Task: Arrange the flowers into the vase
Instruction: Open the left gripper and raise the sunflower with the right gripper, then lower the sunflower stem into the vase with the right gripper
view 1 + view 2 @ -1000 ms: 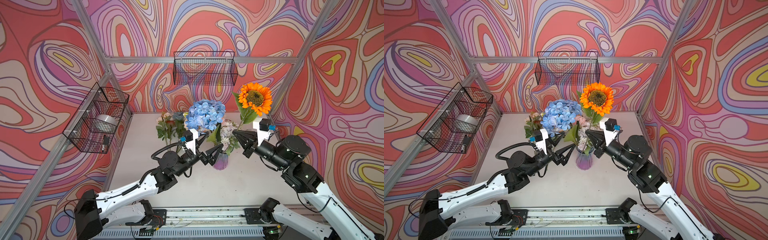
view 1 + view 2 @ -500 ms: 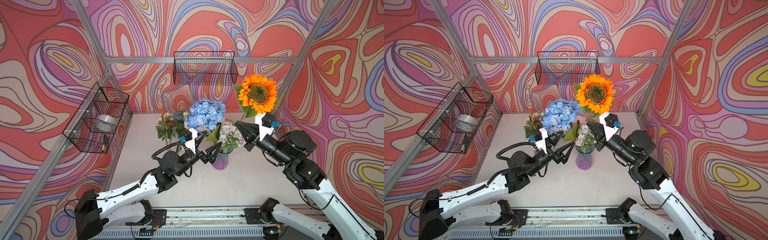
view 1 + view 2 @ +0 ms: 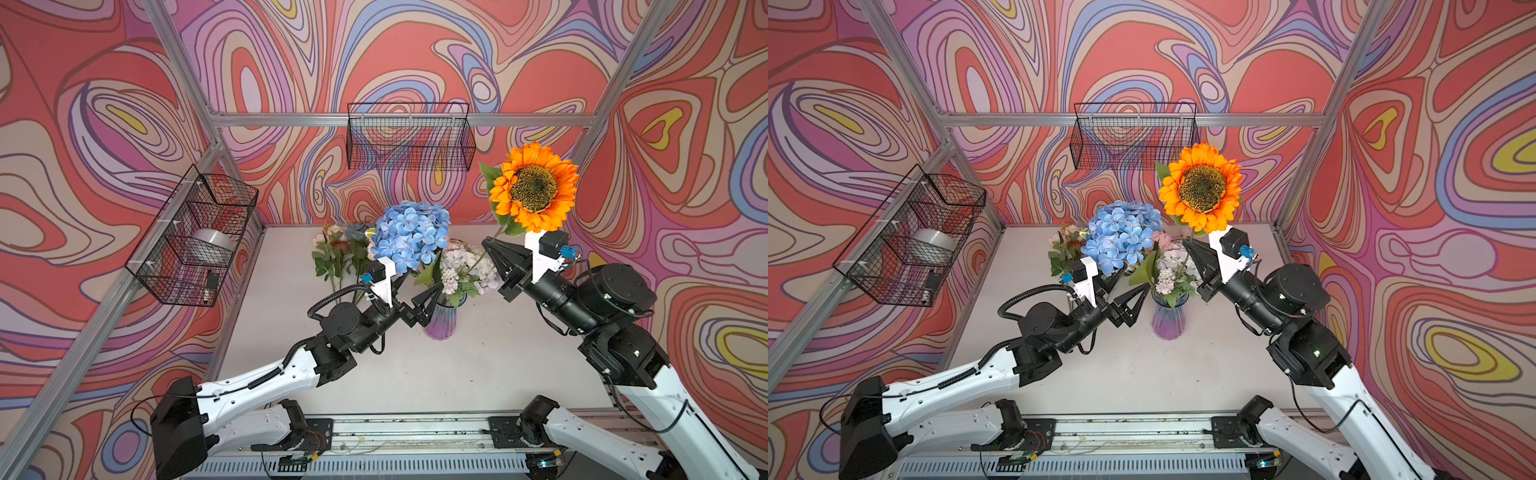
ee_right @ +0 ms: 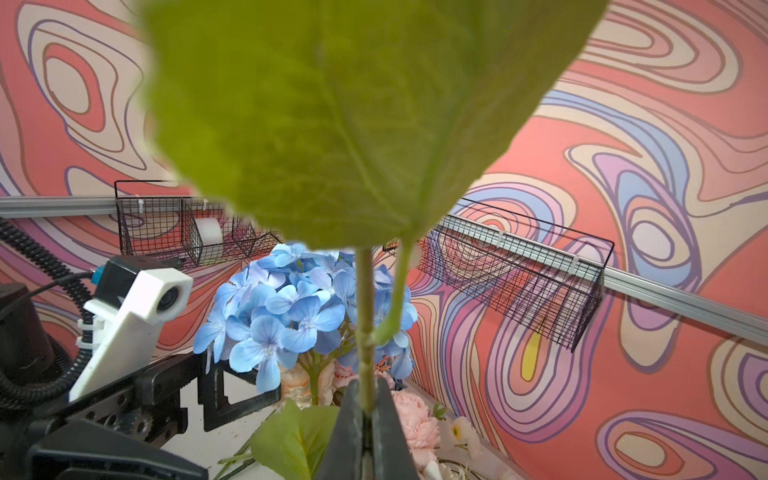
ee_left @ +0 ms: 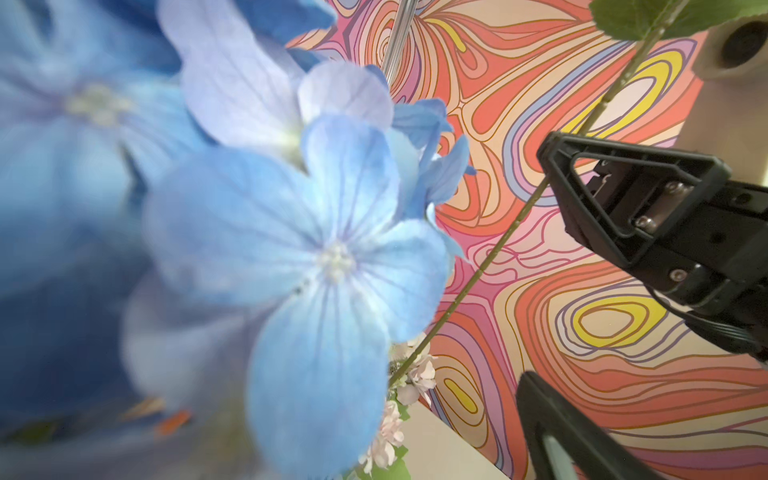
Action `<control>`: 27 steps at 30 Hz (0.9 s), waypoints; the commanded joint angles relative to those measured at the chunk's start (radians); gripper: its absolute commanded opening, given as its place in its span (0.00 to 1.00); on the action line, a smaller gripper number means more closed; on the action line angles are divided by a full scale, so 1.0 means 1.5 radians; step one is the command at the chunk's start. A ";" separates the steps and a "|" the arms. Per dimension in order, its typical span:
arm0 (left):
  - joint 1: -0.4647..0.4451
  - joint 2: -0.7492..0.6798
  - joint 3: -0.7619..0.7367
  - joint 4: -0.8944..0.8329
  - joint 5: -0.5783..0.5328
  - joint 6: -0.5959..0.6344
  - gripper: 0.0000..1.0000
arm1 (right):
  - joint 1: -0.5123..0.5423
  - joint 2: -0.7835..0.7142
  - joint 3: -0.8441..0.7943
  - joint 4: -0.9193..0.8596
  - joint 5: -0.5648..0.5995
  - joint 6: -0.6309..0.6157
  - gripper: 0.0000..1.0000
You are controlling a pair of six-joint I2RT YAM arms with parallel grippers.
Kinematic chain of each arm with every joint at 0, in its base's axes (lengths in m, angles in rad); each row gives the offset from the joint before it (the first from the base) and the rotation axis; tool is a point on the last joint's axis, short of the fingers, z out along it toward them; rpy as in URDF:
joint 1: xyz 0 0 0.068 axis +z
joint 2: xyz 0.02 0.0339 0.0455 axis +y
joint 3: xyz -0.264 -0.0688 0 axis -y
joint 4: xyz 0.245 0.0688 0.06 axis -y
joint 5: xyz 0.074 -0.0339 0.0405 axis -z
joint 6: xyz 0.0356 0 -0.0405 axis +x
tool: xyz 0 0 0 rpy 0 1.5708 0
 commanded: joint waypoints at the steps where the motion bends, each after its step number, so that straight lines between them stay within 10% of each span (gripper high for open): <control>1: -0.004 0.006 -0.003 0.028 -0.008 -0.006 1.00 | 0.002 -0.002 -0.024 -0.009 0.016 0.004 0.00; 27: -0.003 0.005 -0.036 0.050 -0.091 -0.014 1.00 | 0.002 -0.063 -0.350 0.203 0.068 0.199 0.00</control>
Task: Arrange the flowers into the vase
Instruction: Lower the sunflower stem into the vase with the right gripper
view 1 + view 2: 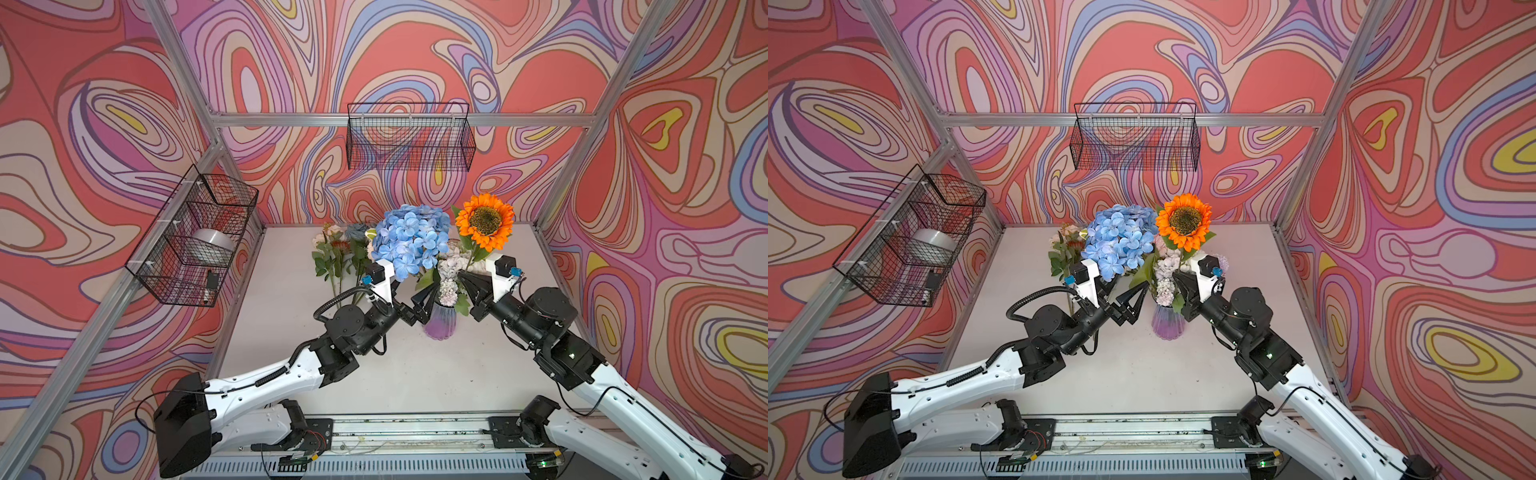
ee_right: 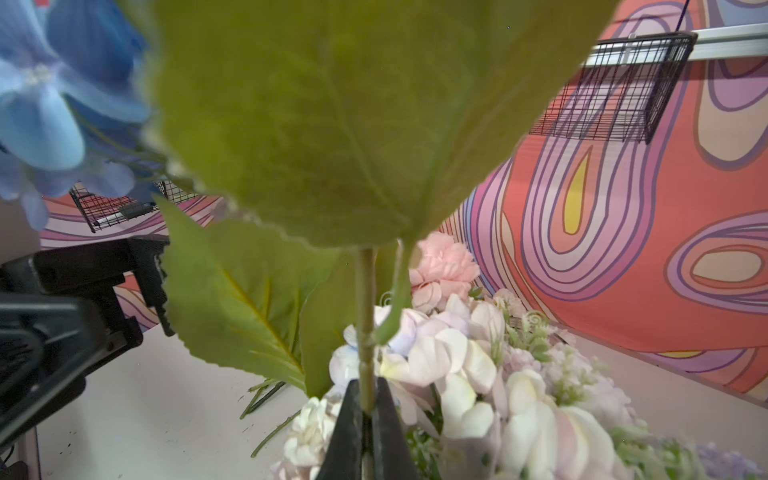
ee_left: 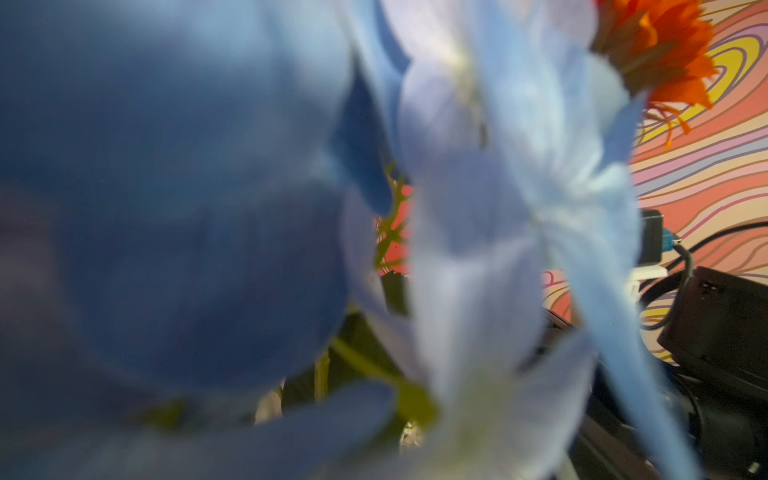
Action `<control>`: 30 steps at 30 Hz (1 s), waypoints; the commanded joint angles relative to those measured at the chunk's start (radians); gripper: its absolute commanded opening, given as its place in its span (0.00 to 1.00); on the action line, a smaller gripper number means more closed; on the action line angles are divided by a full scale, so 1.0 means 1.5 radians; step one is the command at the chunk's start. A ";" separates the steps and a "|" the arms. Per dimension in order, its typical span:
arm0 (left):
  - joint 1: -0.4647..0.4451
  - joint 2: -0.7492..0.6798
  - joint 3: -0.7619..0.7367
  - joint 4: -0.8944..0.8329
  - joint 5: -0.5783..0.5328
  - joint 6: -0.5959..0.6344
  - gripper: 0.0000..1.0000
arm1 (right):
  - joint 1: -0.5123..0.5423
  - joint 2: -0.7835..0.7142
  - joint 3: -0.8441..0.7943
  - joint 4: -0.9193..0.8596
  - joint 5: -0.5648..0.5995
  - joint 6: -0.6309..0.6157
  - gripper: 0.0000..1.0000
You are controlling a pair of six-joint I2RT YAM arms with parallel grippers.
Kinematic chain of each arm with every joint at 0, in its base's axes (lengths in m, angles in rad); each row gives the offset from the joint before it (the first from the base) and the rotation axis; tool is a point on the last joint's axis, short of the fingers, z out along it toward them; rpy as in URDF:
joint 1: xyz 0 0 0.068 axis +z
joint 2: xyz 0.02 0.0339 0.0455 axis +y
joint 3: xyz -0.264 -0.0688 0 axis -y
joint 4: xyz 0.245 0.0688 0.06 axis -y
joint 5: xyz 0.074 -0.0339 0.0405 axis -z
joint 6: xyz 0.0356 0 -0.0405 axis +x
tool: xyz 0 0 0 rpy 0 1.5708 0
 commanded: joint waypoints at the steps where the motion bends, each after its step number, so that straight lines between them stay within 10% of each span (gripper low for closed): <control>1: -0.004 -0.010 -0.011 0.027 -0.027 -0.010 1.00 | 0.001 -0.022 -0.038 0.052 0.019 0.050 0.00; 15: -0.004 -0.010 -0.012 0.030 -0.026 -0.013 1.00 | 0.001 -0.049 0.019 -0.048 0.030 0.090 0.45; 30: -0.004 -0.017 -0.015 0.012 -0.060 0.000 1.00 | 0.001 -0.047 0.022 -0.087 -0.034 0.162 0.09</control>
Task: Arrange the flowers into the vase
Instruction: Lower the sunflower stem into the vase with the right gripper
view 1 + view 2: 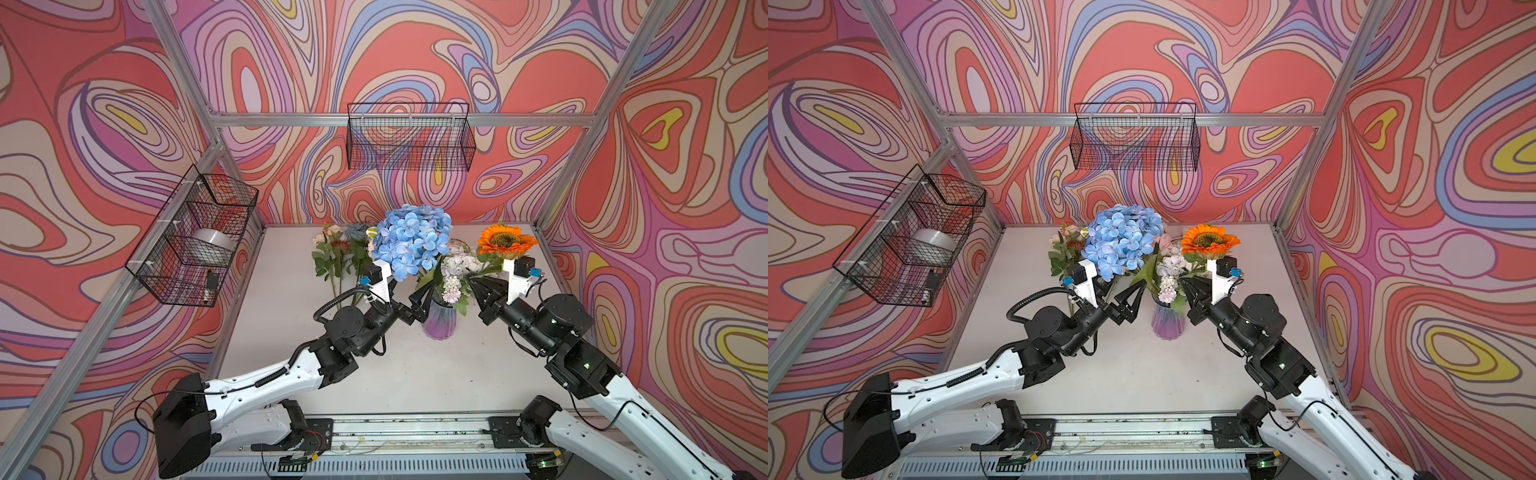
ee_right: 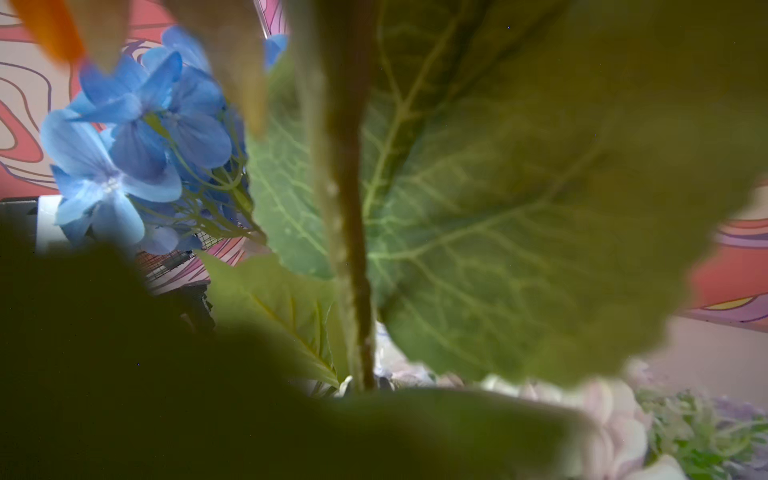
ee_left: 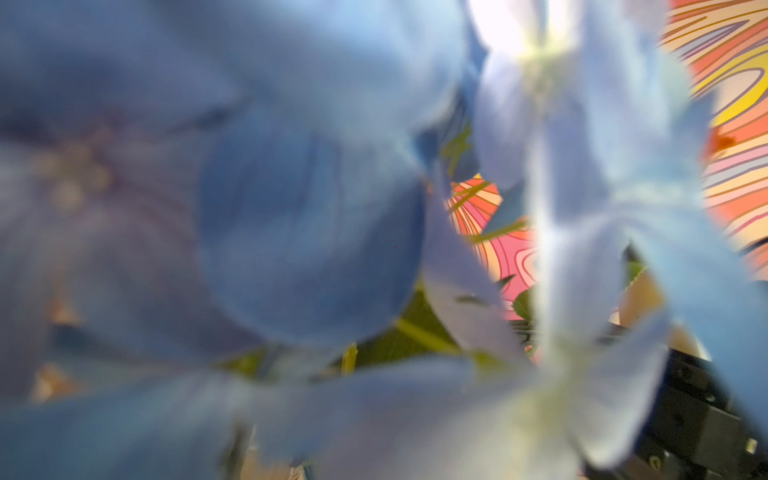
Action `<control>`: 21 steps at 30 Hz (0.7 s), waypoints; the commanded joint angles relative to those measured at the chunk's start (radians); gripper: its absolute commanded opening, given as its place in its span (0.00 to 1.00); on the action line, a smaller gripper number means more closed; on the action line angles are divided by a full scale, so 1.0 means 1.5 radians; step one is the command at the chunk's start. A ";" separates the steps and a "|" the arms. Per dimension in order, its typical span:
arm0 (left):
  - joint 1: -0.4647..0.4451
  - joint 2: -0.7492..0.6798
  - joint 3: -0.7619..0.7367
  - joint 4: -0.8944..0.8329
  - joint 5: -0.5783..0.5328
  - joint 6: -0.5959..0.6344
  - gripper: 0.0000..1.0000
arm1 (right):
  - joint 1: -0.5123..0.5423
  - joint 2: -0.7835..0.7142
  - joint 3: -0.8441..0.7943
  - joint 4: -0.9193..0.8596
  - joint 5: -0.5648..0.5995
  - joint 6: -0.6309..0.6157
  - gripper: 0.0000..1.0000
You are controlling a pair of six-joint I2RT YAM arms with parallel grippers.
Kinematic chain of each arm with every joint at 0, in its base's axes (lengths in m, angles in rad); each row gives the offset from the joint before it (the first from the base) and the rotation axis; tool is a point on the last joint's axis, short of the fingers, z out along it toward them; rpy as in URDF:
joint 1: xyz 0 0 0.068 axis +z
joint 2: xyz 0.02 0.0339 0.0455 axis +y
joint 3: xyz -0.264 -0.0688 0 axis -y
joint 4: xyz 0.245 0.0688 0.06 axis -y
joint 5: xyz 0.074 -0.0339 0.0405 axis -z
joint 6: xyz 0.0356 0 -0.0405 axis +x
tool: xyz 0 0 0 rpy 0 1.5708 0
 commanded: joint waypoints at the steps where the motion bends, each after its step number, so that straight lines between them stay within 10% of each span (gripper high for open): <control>1: -0.003 -0.012 -0.007 0.011 -0.032 0.006 1.00 | 0.001 0.003 -0.001 -0.039 -0.031 0.035 0.09; 21: -0.002 -0.018 -0.011 0.001 -0.078 0.011 1.00 | 0.001 0.031 -0.047 -0.080 0.036 0.030 0.31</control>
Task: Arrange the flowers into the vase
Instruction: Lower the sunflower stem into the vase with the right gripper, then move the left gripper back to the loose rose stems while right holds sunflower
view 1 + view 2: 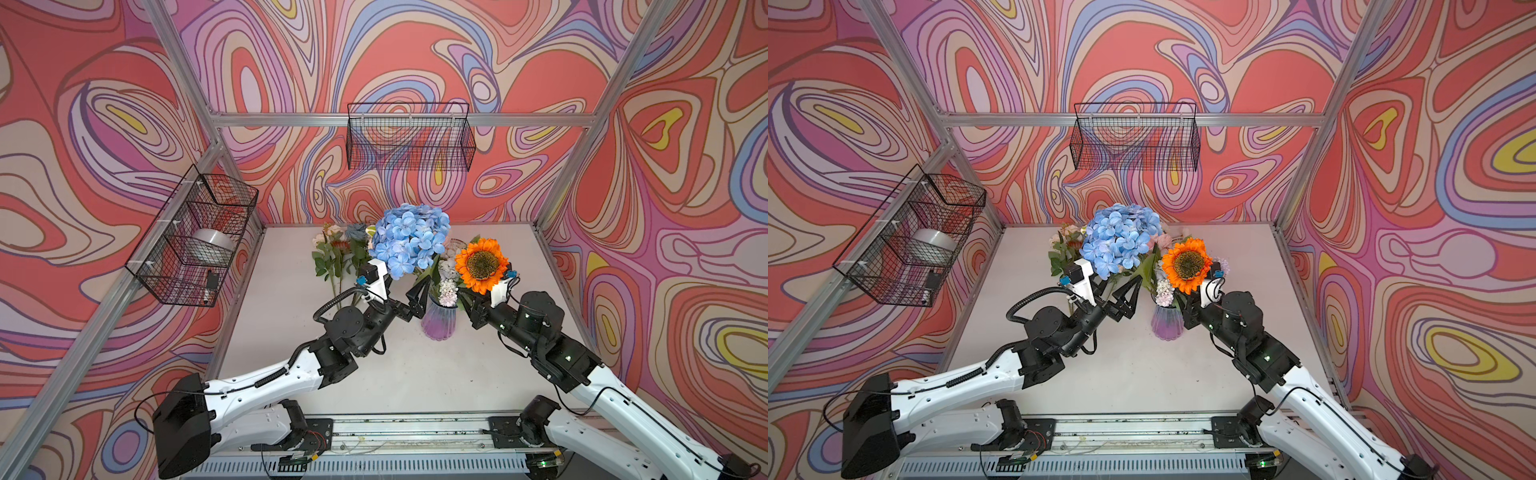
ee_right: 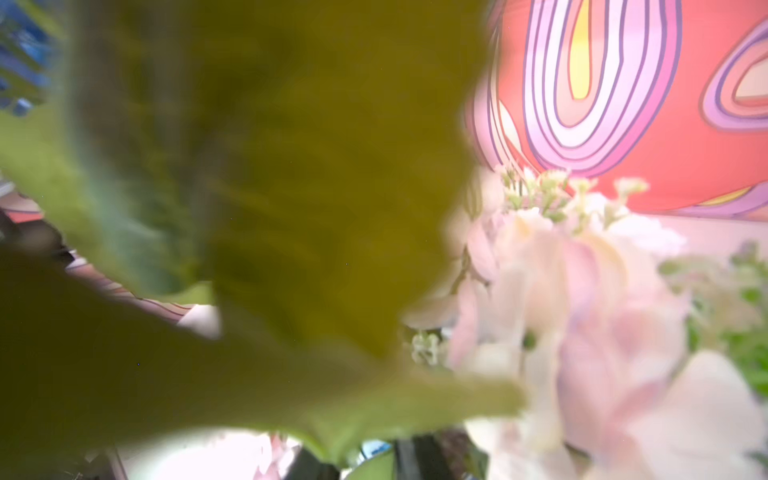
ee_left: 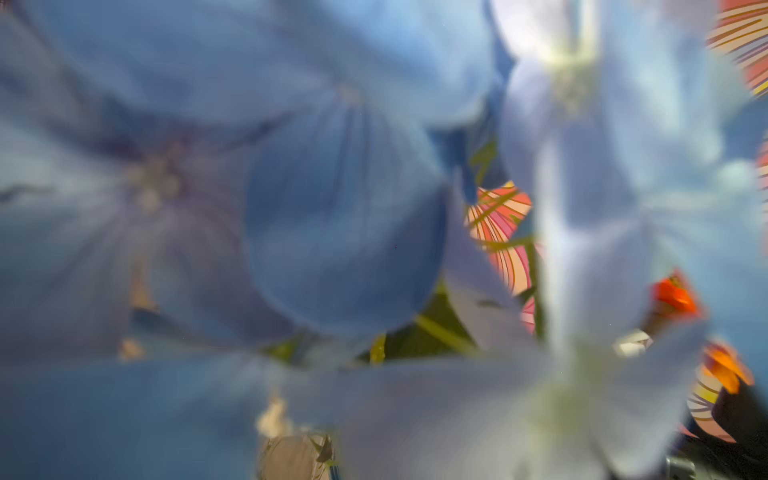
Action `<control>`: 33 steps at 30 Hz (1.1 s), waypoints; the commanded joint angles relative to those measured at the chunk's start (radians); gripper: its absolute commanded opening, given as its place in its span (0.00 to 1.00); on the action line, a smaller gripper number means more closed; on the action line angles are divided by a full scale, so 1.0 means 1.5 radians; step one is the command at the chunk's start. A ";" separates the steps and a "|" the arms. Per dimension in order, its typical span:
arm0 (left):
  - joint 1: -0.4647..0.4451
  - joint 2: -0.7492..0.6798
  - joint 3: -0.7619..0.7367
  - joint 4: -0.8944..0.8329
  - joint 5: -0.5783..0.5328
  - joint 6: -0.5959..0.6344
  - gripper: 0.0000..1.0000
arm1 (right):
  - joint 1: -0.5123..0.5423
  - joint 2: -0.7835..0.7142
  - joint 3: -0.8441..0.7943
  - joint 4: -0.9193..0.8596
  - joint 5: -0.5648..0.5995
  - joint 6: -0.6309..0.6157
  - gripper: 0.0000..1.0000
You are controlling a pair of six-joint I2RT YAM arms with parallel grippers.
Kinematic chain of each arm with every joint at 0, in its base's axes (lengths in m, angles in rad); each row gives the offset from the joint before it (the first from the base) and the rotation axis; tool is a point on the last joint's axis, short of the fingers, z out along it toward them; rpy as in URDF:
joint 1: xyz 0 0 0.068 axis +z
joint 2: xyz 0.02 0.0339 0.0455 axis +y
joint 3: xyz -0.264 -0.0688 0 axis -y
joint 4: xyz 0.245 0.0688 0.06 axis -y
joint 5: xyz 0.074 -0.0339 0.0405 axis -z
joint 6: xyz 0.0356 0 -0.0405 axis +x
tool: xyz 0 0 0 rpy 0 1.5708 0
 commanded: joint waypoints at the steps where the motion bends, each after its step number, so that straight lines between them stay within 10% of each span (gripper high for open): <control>1: -0.002 -0.022 -0.012 -0.002 -0.030 0.009 1.00 | 0.001 -0.020 -0.005 -0.038 0.012 0.004 0.37; 9: 0.004 -0.117 -0.049 -0.111 -0.097 0.013 1.00 | 0.002 -0.079 0.009 -0.119 0.014 0.027 0.55; 20: 0.043 -0.240 -0.139 -0.332 -0.260 -0.050 0.91 | 0.001 -0.102 -0.025 -0.161 0.001 0.098 0.56; 33: 0.397 -0.120 -0.205 -0.330 -0.043 -0.209 0.72 | 0.001 -0.093 -0.050 -0.139 0.015 0.111 0.56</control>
